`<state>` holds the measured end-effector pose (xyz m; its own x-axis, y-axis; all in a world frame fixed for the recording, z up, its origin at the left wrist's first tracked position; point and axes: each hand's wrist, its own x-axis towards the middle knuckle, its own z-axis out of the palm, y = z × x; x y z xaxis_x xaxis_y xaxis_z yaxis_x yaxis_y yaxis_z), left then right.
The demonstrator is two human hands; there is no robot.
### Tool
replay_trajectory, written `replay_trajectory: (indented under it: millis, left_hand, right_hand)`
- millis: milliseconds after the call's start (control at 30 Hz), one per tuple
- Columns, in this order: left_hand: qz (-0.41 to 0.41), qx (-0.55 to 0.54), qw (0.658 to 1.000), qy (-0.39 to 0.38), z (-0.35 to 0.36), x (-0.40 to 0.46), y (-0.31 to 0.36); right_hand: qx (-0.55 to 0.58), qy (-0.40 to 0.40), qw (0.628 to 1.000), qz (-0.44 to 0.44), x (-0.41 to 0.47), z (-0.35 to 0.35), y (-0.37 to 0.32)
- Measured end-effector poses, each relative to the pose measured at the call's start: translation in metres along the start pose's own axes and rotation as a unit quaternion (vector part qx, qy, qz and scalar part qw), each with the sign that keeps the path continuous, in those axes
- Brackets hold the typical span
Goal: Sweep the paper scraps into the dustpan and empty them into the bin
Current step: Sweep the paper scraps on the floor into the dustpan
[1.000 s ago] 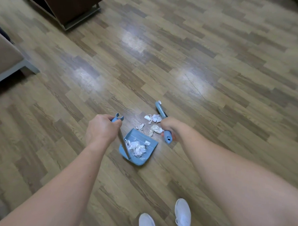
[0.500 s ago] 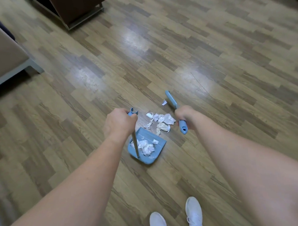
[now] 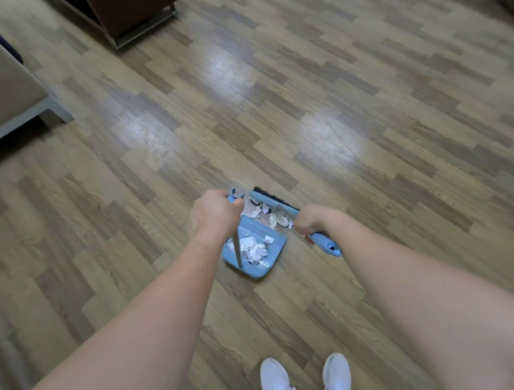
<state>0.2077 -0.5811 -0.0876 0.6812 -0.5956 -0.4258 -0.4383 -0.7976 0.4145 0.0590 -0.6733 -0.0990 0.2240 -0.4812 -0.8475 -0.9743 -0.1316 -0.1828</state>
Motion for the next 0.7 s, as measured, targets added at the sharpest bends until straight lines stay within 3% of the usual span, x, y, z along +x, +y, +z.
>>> replay_trajectory:
  millis: [300,567,700]
  left_hand:
    - [0.008,-0.006,1.000,-0.002,0.008,-0.013,-0.006]
    - [0.027,0.001,1.000,0.011,0.011,-0.032,-0.030]
    - [0.036,0.010,0.999,0.008,0.007,-0.027,-0.032]
  right_hand:
    - [-0.104,0.012,0.994,-0.044,-0.045,-0.001,-0.009]
    - [0.015,0.080,0.997,-0.011,-0.040,0.025,0.006]
    - [0.219,0.069,0.973,0.015,-0.019,0.044,0.012]
